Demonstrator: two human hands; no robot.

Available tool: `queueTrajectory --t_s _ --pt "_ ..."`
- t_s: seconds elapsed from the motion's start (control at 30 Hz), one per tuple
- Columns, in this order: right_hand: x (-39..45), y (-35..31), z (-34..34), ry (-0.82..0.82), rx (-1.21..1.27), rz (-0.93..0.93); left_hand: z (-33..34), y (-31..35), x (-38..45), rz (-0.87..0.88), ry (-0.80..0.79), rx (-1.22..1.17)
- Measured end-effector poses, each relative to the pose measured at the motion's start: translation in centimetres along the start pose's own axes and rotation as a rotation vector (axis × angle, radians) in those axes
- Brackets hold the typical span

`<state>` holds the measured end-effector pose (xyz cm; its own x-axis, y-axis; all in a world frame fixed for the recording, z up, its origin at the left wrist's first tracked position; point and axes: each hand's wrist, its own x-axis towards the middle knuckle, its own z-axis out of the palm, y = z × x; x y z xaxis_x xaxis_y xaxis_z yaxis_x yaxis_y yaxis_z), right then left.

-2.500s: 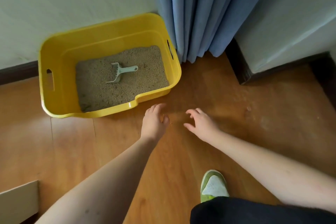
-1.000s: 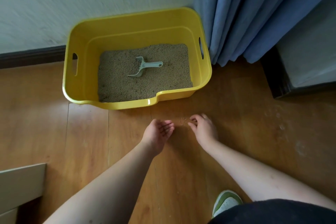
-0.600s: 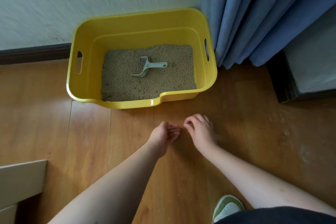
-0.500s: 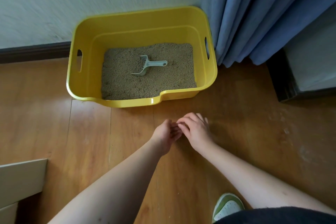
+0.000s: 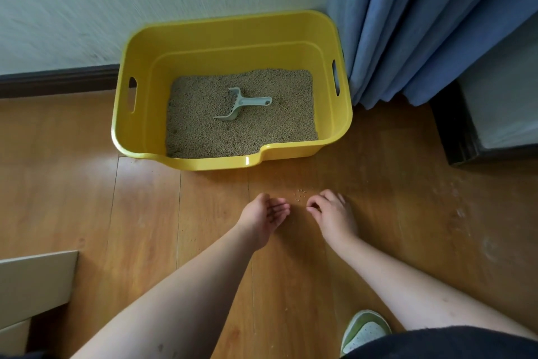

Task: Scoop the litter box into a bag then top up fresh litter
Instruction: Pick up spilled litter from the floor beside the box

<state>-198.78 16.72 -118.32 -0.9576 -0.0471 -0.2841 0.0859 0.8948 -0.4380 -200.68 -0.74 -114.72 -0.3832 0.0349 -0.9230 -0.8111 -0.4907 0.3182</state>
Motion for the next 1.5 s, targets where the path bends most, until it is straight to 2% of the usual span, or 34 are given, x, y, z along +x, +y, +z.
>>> queueTrajectory --t_s 0.1,0.17,0.27,0.4,0.5,0.6,0.8,1.03,1.1,1.23,1.27,1.4,1.5 --pt "0.1 -0.5 -0.4 0.048 0.055 -0.036 0.1 -0.1 0.0 0.014 0.007 0.023" --pt "0.3 -1.8 -0.9 0.109 0.147 -0.126 0.3 -0.3 0.0 0.019 0.001 0.043" --pt "0.8 -3.5 -1.6 0.088 0.135 -0.257 0.5 -0.4 0.2 0.016 -0.009 0.04" --pt "2.7 -1.8 -2.1 0.178 0.099 -0.106 -0.1 0.2 0.6 0.043 0.003 0.054" --pt "3.6 -0.2 -1.8 0.065 -0.033 0.03 -0.5 0.6 0.7 0.028 0.016 0.047" --pt "3.7 0.0 -1.1 0.011 -0.103 0.029 -0.7 0.7 0.6 0.008 -0.022 -0.002" --pt "3.5 -0.1 -0.4 0.121 -0.141 0.004 -0.5 1.0 0.4 -0.005 -0.065 -0.022" --pt "3.7 -1.0 -0.2 0.105 -0.155 -0.02 0.2 0.6 0.5 0.008 -0.061 -0.017" --pt "3.4 -1.4 -0.5 0.143 -0.087 -0.058 0.3 0.5 0.7 0.018 -0.058 -0.012" --pt "1.6 -3.2 -1.4 0.195 0.035 -0.305 0.9 0.2 0.5 0.037 -0.098 0.019" --pt "1.3 -3.3 -1.4 0.209 0.053 -0.313 1.1 0.1 0.5 0.036 -0.108 0.024" --pt "2.0 -2.1 -1.6 0.303 0.117 -0.066 0.9 0.0 0.5 0.023 -0.096 0.098" --pt "3.1 -1.0 -1.4 0.193 -0.005 0.011 0.1 0.3 0.3 0.029 -0.058 0.109"
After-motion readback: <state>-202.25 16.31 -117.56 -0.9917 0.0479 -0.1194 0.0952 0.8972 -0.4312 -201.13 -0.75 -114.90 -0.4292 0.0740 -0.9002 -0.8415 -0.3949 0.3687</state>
